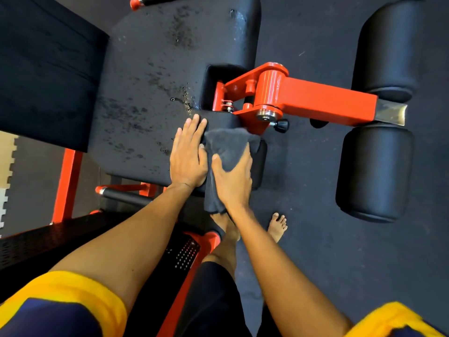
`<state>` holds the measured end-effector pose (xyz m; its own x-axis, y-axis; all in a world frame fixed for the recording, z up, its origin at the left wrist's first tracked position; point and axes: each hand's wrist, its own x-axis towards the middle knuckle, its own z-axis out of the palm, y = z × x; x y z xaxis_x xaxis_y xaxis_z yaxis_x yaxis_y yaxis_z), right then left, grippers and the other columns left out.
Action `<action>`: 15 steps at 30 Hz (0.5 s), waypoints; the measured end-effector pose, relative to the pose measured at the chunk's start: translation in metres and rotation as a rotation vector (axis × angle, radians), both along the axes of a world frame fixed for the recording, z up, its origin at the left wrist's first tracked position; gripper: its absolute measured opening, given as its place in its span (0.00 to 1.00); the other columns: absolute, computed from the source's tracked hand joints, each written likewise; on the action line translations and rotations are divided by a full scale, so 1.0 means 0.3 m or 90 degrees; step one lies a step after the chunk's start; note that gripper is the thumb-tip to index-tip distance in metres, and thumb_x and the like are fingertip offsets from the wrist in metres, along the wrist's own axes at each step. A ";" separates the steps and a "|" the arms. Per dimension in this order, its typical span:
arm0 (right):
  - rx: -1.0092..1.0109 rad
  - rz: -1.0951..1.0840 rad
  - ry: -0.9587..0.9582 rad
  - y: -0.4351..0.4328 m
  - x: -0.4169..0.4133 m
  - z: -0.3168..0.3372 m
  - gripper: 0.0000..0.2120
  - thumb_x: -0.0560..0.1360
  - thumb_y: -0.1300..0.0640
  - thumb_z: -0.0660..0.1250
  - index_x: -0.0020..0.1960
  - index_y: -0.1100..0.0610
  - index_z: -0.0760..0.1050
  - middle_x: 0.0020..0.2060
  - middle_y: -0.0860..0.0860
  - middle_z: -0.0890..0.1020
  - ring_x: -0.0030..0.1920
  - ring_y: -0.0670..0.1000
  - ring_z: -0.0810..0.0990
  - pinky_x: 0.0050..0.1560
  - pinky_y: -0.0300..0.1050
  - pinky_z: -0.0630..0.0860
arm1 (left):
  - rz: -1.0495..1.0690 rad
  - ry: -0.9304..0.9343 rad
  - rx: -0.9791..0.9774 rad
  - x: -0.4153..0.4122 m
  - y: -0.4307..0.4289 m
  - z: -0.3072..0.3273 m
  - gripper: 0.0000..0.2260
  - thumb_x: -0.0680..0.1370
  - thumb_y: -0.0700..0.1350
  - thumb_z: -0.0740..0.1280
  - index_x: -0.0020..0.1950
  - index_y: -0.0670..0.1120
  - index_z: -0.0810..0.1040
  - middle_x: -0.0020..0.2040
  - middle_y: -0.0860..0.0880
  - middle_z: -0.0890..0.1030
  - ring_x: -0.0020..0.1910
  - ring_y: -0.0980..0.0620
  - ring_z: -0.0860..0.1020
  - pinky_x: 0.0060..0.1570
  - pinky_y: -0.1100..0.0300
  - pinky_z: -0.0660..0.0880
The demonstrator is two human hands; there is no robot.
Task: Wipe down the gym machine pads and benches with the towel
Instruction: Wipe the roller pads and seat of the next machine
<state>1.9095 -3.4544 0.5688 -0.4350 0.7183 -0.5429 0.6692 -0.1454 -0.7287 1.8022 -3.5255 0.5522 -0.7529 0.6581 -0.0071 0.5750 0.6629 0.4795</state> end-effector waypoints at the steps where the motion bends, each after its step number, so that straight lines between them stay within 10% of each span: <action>1: 0.014 0.002 0.004 -0.048 0.043 0.008 0.46 0.72 0.31 0.62 0.83 0.48 0.51 0.80 0.50 0.63 0.77 0.56 0.67 0.72 0.58 0.71 | 0.000 -0.002 0.000 0.002 0.000 0.000 0.28 0.80 0.42 0.52 0.82 0.46 0.62 0.83 0.48 0.59 0.82 0.49 0.54 0.81 0.51 0.48; 15: 0.090 0.067 -0.046 0.019 -0.061 0.045 0.41 0.82 0.35 0.57 0.85 0.54 0.45 0.83 0.54 0.52 0.80 0.60 0.59 0.76 0.61 0.64 | -0.013 -0.059 0.019 -0.003 -0.014 0.030 0.26 0.82 0.39 0.53 0.82 0.45 0.60 0.83 0.47 0.58 0.82 0.50 0.52 0.81 0.51 0.46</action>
